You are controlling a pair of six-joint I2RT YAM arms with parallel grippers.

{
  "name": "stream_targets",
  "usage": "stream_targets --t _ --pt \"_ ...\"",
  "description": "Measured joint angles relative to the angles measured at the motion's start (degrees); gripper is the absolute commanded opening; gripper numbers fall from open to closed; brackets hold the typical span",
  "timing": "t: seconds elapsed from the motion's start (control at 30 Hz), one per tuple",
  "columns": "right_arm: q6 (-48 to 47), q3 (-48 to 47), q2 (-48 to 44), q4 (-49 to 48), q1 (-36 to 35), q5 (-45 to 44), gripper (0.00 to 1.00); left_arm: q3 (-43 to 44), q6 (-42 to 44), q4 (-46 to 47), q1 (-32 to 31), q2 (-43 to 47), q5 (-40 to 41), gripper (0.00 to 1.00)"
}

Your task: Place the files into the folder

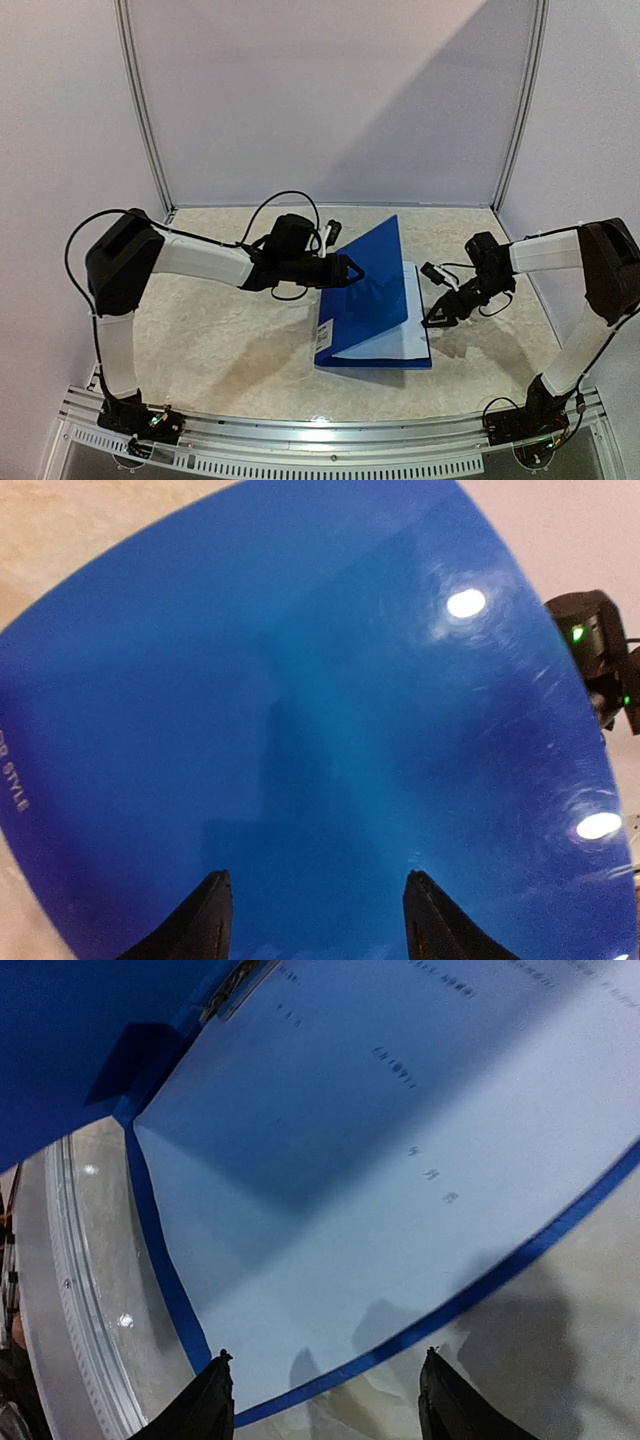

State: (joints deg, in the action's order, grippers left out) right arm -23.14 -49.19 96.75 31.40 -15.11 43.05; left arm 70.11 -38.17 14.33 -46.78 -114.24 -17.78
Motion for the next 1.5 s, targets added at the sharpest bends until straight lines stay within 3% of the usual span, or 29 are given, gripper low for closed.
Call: stream_targets --t 0.3,0.47,0.7,0.87,1.1,1.3,1.5 --pt "3.7 1.1 -11.4 -2.5 12.3 -8.6 0.65 9.1 -1.3 -0.6 -3.1 -11.6 -0.2 0.57" --pt "4.4 4.4 -16.1 -5.1 12.4 -2.4 0.57 11.2 -1.4 -1.5 -3.5 -14.8 -0.1 0.56" --pt "7.0 8.9 -17.9 -11.7 4.0 8.3 0.45 13.7 -1.4 -1.6 -3.5 -16.6 -0.7 0.56" --pt "7.5 7.4 -12.0 -13.7 -4.0 9.2 0.41 14.5 -1.3 -2.3 -3.7 -16.7 -0.8 0.56" --pt "7.2 5.8 -3.5 -13.5 -9.9 7.3 0.41 15.8 -0.3 -6.1 -3.8 -15.8 0.2 0.56" --pt "7.2 5.0 0.2 -13.2 -11.0 3.9 0.41 16.5 4.5 -13.9 -3.9 -10.4 3.8 0.62" --pt "5.6 3.7 1.6 -11.4 -11.1 2.0 0.41 17.1 12.8 -24.7 -3.7 1.2 12.7 0.65"
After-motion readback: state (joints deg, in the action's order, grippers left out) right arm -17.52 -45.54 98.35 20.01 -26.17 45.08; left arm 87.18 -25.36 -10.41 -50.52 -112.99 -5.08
